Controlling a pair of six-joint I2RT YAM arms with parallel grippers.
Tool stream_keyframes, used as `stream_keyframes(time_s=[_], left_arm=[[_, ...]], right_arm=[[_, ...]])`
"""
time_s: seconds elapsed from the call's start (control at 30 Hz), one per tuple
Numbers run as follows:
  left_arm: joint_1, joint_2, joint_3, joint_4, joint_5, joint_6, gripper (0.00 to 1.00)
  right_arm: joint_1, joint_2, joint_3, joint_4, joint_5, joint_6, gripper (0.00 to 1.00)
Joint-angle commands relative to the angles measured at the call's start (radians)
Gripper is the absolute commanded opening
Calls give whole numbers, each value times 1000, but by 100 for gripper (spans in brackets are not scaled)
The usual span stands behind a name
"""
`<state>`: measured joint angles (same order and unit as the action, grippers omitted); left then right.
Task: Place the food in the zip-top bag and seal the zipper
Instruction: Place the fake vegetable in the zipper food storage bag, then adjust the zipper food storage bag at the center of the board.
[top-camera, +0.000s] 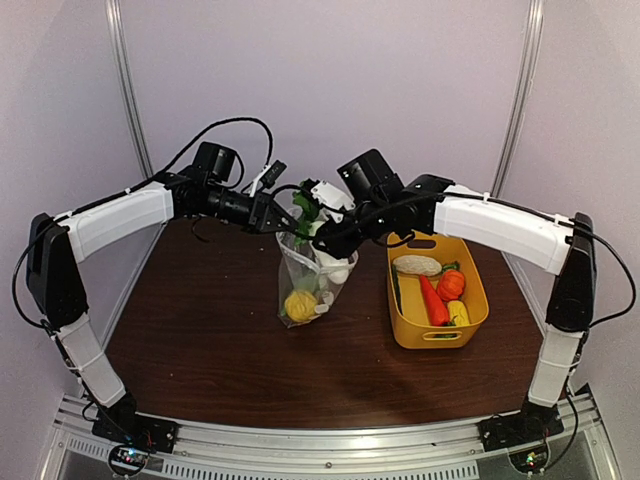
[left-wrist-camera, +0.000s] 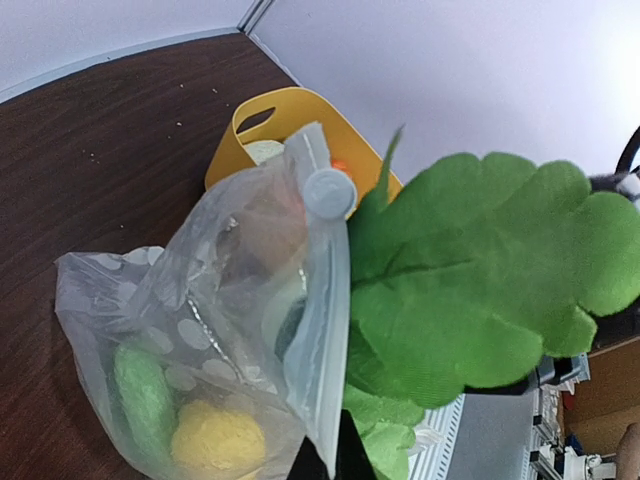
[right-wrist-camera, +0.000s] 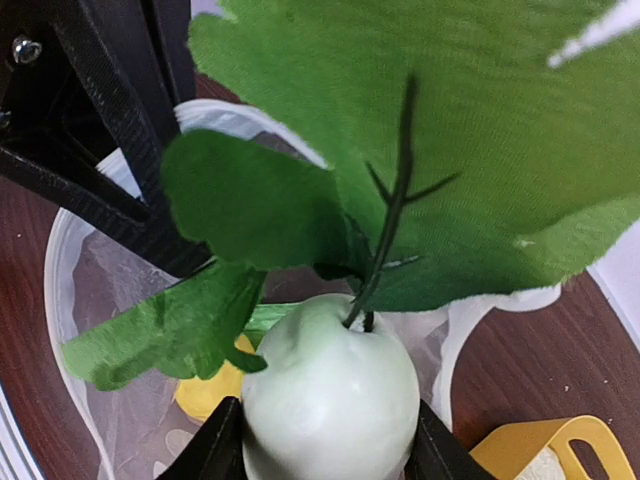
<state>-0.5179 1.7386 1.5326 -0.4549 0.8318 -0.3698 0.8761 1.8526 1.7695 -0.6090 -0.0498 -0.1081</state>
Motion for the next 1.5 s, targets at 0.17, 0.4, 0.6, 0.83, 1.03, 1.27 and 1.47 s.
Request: stream_keyframes(time_s=[0.17,0.4,0.6,0.83,1.03,1.27,1.47], left_arm=[[2,-34,-10,59,-36,7,0],[2,-32,-8,51,-43,12,0],[2,-24,1,37,-45,21,0],[2,-20,3,36,-16,27,0],[2,-18,5,31,-16,29,0],[2,-14,11,18,-38,29,0],[2,-5,20,15,-18,29,0]], right_arm=[[0,-32,49,-41,-171,3,80],[-2,-97,11,-46,-123,-56,84],[-5,-137,-13,-17,68,-72,81],[-40,-71,-14,-9,104,-18,65],[-45,-34,-3,-19,62,-1,61],[-48,-114,-60,1,-60,-18,62],[-47,-135,-119,20,-177,-25,62]])
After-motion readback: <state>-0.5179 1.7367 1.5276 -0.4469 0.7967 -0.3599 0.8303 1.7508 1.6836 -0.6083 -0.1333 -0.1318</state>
